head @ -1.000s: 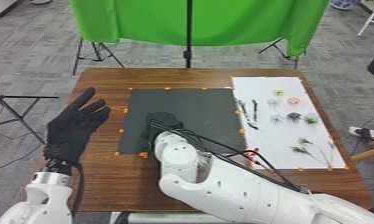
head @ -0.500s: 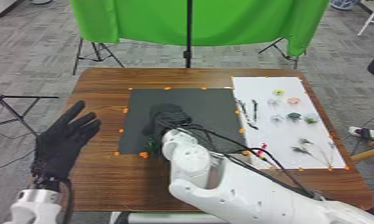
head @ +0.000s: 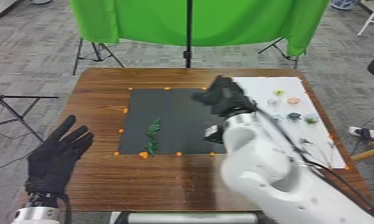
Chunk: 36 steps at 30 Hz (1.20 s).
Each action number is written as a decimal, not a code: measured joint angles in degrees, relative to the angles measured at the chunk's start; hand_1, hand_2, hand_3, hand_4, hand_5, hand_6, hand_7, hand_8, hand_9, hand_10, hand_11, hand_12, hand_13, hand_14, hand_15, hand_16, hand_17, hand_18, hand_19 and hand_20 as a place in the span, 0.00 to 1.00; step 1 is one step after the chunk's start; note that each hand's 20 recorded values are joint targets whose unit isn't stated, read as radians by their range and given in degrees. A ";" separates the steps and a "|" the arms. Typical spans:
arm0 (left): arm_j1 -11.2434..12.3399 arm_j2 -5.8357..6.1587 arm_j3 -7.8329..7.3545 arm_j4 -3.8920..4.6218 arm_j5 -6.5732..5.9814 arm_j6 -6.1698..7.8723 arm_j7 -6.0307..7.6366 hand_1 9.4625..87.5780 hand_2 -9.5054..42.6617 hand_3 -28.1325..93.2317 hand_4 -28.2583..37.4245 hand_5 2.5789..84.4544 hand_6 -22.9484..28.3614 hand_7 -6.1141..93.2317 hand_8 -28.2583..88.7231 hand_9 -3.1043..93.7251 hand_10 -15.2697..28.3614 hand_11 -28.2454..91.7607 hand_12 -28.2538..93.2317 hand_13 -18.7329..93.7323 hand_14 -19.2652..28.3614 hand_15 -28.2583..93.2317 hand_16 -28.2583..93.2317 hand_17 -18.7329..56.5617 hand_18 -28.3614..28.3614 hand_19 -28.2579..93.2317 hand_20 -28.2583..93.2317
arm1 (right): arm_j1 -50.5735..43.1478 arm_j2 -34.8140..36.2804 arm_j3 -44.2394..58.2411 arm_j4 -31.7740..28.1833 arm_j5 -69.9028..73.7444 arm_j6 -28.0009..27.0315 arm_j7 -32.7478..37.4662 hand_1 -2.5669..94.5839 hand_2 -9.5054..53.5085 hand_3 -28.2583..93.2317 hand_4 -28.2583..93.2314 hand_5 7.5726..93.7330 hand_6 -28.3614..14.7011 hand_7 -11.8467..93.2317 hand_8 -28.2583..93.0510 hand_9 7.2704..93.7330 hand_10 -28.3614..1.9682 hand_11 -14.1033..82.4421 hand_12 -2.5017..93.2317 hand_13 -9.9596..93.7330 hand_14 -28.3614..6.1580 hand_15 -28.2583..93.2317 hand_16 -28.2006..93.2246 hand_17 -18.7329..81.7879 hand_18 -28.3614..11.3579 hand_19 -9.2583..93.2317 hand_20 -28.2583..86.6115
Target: Arrange flowers
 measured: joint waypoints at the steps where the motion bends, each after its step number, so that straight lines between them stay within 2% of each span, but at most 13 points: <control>1: 0.14 -0.15 -0.02 -0.07 0.00 0.00 0.00 0.17 0.24 0.91 0.03 0.42 0.58 0.18 0.16 0.39 0.81 0.42 0.33 0.36 0.98 0.64 0.18 0.10 0.99 0.66 0.36 | -1.87 1.90 2.44 -1.27 -0.06 1.16 0.61 0.34 0.12 0.82 0.04 0.84 0.55 0.25 0.14 0.90 0.44 0.53 0.22 0.84 0.47 0.82 0.40 0.63 0.09 1.00 0.50; 5: 0.64 -0.86 -0.03 -0.23 0.07 0.01 -0.01 0.17 0.24 0.91 0.03 0.42 0.58 0.18 0.16 0.39 0.81 0.42 0.33 0.36 0.98 0.64 0.18 0.10 0.99 0.66 0.36 | -10.51 9.00 13.96 -3.97 -0.99 2.79 4.12 0.35 0.11 0.83 0.04 0.78 0.54 0.24 0.14 0.87 0.43 0.50 0.21 0.82 0.46 0.81 0.38 0.61 0.09 1.00 0.45; 11: 0.94 -1.16 0.09 -0.30 0.19 0.02 0.02 0.17 0.24 0.91 0.03 0.42 0.58 0.18 0.16 0.39 0.81 0.42 0.33 0.36 0.98 0.64 0.18 0.10 0.99 0.66 0.36 | -22.28 16.69 26.98 -2.67 -2.99 2.61 10.16 0.36 0.09 0.84 0.04 0.71 0.53 0.22 0.14 0.83 0.39 0.48 0.21 0.79 0.41 0.78 0.37 0.60 0.09 0.99 0.37; 13: 0.80 -1.42 0.09 -0.30 0.35 -0.01 -0.09 0.17 0.24 0.91 0.03 0.42 0.58 0.18 0.16 0.39 0.81 0.42 0.33 0.36 0.98 0.64 0.18 0.10 0.99 0.66 0.36 | -25.67 17.92 30.24 -2.01 -3.23 1.54 11.35 0.37 0.08 0.83 0.04 0.70 0.53 0.22 0.14 0.82 0.39 0.48 0.21 0.79 0.41 0.79 0.37 0.59 0.08 0.99 0.36; 16: 0.52 -1.90 0.09 -0.30 0.70 -0.04 -0.31 0.17 0.24 0.91 0.03 0.42 0.58 0.18 0.16 0.39 0.81 0.42 0.33 0.36 0.98 0.64 0.18 0.10 0.99 0.66 0.36 | -30.02 18.94 33.68 -1.22 -3.66 -2.30 12.01 0.37 0.06 0.83 0.04 0.62 0.53 0.22 0.15 0.76 0.35 0.49 0.20 0.75 0.38 0.80 0.36 0.58 0.06 0.99 0.34; 21: 0.35 -2.22 0.07 -0.31 0.90 -0.04 -0.49 0.17 0.24 0.91 0.03 0.42 0.58 0.18 0.16 0.39 0.80 0.42 0.33 0.36 0.98 0.64 0.18 0.10 0.99 0.66 0.36 | -35.06 20.16 35.17 0.04 -3.63 -9.48 12.26 0.37 0.03 0.84 0.04 0.60 0.54 0.22 0.15 0.72 0.32 0.48 0.20 0.72 0.36 0.80 0.35 0.56 0.04 0.97 0.33; 29: 0.11 -2.70 -0.03 -0.32 1.27 -0.09 -1.26 0.17 0.24 0.91 0.03 0.42 0.59 0.18 0.16 0.39 0.81 0.42 0.33 0.36 0.98 0.64 0.18 0.10 0.99 0.66 0.36 | -40.31 20.06 36.65 0.65 -1.02 -10.39 12.13 0.39 0.01 0.84 0.03 0.60 0.58 0.22 0.14 0.72 0.33 0.45 0.19 0.73 0.37 0.78 0.34 0.54 0.03 0.94 0.31; 36: -0.08 -3.21 -0.08 -0.32 1.50 -0.14 -1.83 0.17 0.24 0.91 0.04 0.42 0.58 0.18 0.16 0.39 0.81 0.42 0.33 0.36 0.98 0.64 0.17 0.10 0.98 0.65 0.36 | -35.94 20.96 28.69 4.70 -1.86 -10.39 12.09 0.42 0.01 0.84 0.03 0.66 0.61 0.23 0.14 0.74 0.38 0.45 0.19 0.75 0.40 0.76 0.33 0.55 0.05 0.94 0.31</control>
